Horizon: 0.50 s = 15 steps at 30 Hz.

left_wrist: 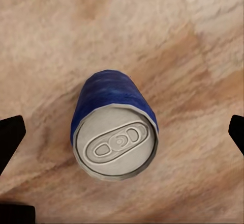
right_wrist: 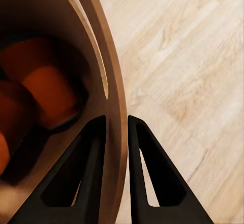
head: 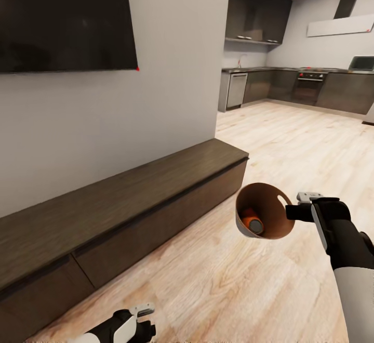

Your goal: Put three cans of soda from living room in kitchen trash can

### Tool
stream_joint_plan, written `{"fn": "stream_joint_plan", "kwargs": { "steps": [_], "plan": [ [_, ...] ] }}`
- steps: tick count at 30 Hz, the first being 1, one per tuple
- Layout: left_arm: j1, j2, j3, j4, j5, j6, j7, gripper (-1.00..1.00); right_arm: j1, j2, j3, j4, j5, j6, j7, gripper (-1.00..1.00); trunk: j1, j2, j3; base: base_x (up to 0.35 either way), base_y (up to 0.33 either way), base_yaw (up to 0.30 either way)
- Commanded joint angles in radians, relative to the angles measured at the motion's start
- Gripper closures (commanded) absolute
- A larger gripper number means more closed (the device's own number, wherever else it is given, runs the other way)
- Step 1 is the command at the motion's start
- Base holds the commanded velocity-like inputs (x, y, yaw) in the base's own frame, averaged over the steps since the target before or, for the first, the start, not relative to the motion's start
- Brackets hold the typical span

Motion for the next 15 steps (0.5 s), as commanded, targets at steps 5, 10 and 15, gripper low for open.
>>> {"fn": "stream_joint_plan", "kwargs": {
  "steps": [5,10,15],
  "plan": [
    [0.002,0.0,0.0,0.0,0.0,0.001,-0.001,-1.0,-0.001,-0.001,-0.001,0.002,-0.014,0.001,0.004,1.0,0.002,-0.001,-0.019,0.0,0.0,0.0],
    [0.004,0.0,0.0,0.0,0.0,0.001,-0.003,-1.0,-0.001,-0.001,0.0,0.003,-0.014,0.001,0.003,1.0,0.003,-0.002,-0.027,0.0,0.0,0.0],
    [0.004,0.0,0.0,-0.001,-0.001,0.0,-0.004,-1.0,-0.001,0.0,0.002,0.004,-0.014,0.001,0.003,1.0,0.003,-0.002,-0.027,0.0,0.0,0.0]
  ]
}}
